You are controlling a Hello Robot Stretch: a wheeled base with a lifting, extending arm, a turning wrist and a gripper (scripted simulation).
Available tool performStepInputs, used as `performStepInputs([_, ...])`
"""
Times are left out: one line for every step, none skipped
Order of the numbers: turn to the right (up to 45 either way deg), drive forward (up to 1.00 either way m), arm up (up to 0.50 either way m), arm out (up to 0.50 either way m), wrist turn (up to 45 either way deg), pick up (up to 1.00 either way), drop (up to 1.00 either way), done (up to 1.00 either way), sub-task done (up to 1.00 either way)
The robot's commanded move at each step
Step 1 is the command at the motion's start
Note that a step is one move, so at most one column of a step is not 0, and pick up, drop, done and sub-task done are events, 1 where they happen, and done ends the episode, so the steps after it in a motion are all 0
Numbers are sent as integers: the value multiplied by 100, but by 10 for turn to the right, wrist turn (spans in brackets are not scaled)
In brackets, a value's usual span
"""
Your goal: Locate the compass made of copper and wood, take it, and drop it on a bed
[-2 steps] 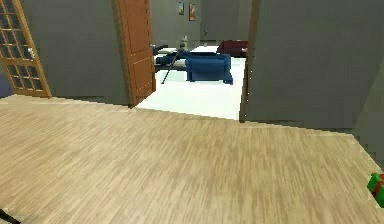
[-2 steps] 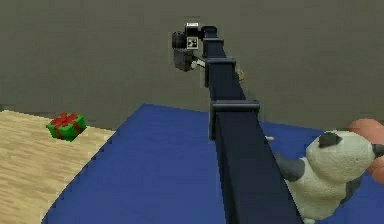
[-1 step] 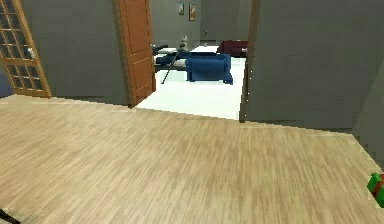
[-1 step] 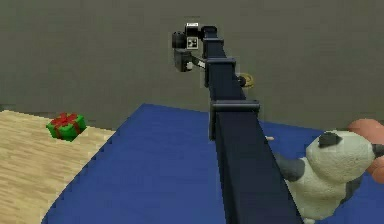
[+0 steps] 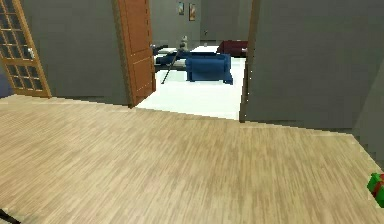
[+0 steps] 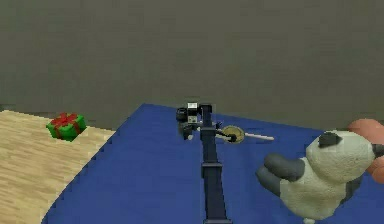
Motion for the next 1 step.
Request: performStepInputs([0, 0, -32, 0, 0, 0, 0, 0, 0])
